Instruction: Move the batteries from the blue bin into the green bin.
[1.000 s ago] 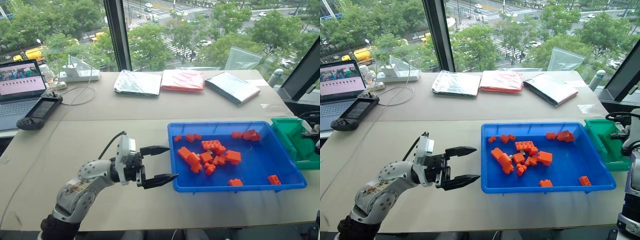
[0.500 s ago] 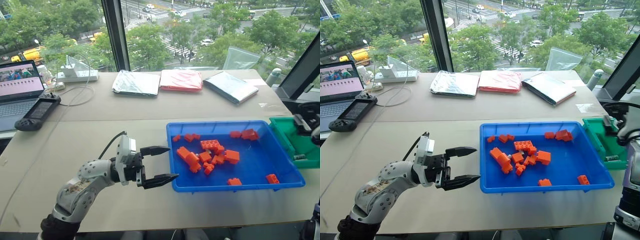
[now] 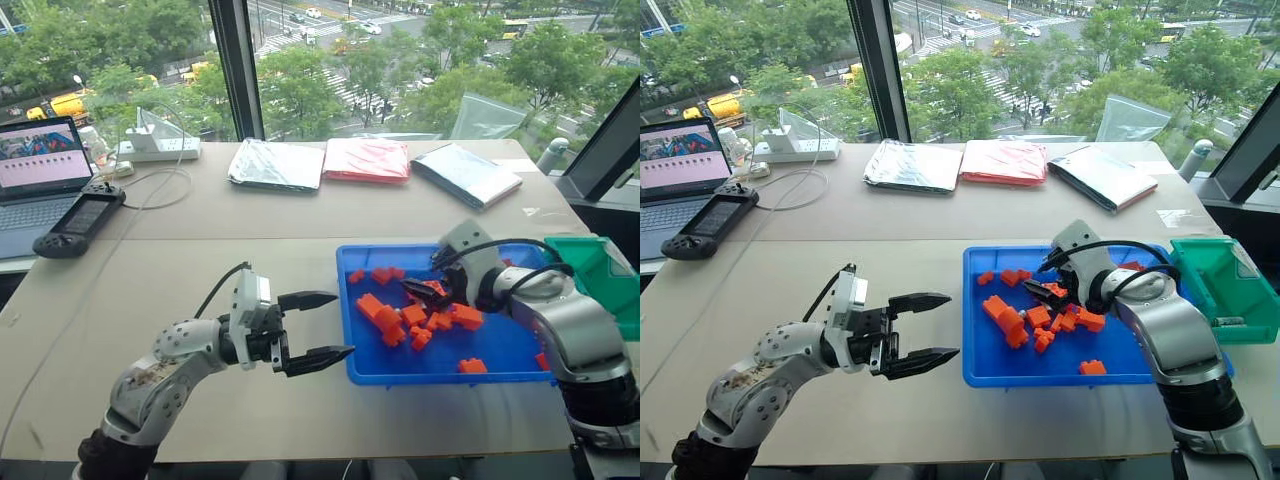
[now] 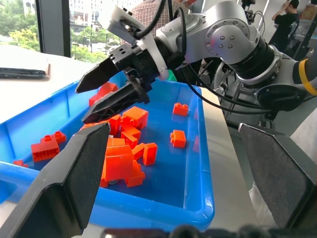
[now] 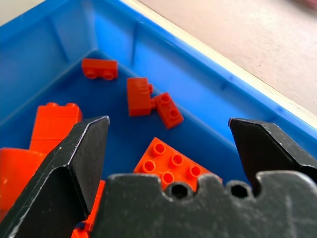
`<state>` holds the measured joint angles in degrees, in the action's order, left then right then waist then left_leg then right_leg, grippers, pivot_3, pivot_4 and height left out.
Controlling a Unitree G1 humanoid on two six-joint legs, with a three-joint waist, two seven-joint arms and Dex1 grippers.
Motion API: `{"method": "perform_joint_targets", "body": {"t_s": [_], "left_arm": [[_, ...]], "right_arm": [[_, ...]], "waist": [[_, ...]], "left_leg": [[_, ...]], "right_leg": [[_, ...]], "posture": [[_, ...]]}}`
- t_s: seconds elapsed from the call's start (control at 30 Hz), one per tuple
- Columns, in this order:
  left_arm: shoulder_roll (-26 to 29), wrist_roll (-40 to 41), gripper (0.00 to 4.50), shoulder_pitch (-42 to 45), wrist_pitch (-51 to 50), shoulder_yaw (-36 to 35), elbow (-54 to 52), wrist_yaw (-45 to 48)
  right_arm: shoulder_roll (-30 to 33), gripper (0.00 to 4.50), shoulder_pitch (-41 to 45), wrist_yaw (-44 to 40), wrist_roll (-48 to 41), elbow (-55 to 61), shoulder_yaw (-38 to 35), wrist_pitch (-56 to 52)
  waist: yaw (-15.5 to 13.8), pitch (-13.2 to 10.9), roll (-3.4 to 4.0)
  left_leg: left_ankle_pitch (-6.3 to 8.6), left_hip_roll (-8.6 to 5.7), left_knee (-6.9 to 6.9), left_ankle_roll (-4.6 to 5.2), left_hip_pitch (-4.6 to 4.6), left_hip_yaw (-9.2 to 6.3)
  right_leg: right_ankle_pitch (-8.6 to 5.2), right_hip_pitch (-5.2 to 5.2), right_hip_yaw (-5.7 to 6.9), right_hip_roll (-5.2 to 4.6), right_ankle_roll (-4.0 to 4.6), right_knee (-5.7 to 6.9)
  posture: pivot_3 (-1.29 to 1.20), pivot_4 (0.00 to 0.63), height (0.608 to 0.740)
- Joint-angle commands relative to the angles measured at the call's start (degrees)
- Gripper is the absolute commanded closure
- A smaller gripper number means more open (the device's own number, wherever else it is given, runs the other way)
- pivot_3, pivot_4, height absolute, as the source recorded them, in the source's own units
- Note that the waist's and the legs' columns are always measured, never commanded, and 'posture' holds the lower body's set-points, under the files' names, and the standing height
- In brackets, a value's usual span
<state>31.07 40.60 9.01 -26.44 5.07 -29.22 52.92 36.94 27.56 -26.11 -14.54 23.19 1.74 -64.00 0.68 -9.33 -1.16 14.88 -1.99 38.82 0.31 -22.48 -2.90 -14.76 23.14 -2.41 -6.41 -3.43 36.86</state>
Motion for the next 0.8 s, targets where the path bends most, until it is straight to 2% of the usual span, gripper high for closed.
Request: {"method": "perform_joint_targets", "body": {"t_s": [0.03, 0.2, 0.43, 0.8], "left_arm": [[0.23, 0.94, 0.00, 0.11, 0.27, -1.07, -2.46, -0.05], [0.41, 1.22, 0.00, 0.00, -0.02, -1.20, -2.43, -0.16], [0.74, 1.47, 0.00, -0.17, -0.10, -1.34, -2.43, -0.07], [0.80, 1.73, 0.00, 0.15, -0.20, -1.18, -2.25, 0.13]], "right_arm": [[-1.34, 0.01, 0.91, 3.92, 1.37, 3.17, -1.11, -3.78], [-7.27, 0.01, 1.81, 10.29, 3.01, 0.89, -2.98, -7.52], [-11.43, 0.01, 1.66, 15.62, 5.04, 0.14, -3.00, -11.01], [-13.96, 0.01, -1.60, 18.34, 6.07, -0.14, -1.60, -12.79]], "waist": [[-0.04, 0.00, 0.00], [0.07, 0.00, 0.00], [0.12, 0.00, 0.00], [0.21, 0.00, 0.00]], "left_leg": [[0.00, 0.00, 0.00, 0.00, 0.00, -0.01], [0.00, 0.00, -0.02, 0.00, 0.00, 0.00], [0.00, -0.01, -0.02, 0.00, 0.00, 0.00], [0.00, -0.01, -0.02, 0.00, 0.01, 0.00]], "right_leg": [[0.00, -0.01, 0.00, 0.00, 0.00, 0.00], [0.00, 0.02, 0.00, 0.01, 0.00, 0.03], [0.00, 0.03, 0.00, 0.01, 0.00, 0.05], [0.00, 0.04, 0.00, 0.01, 0.00, 0.05]], "posture": [[0.00, 0.150, 0.740], [0.00, 0.150, 0.740], [0.00, 0.150, 0.740], [0.00, 0.150, 0.740]]}}
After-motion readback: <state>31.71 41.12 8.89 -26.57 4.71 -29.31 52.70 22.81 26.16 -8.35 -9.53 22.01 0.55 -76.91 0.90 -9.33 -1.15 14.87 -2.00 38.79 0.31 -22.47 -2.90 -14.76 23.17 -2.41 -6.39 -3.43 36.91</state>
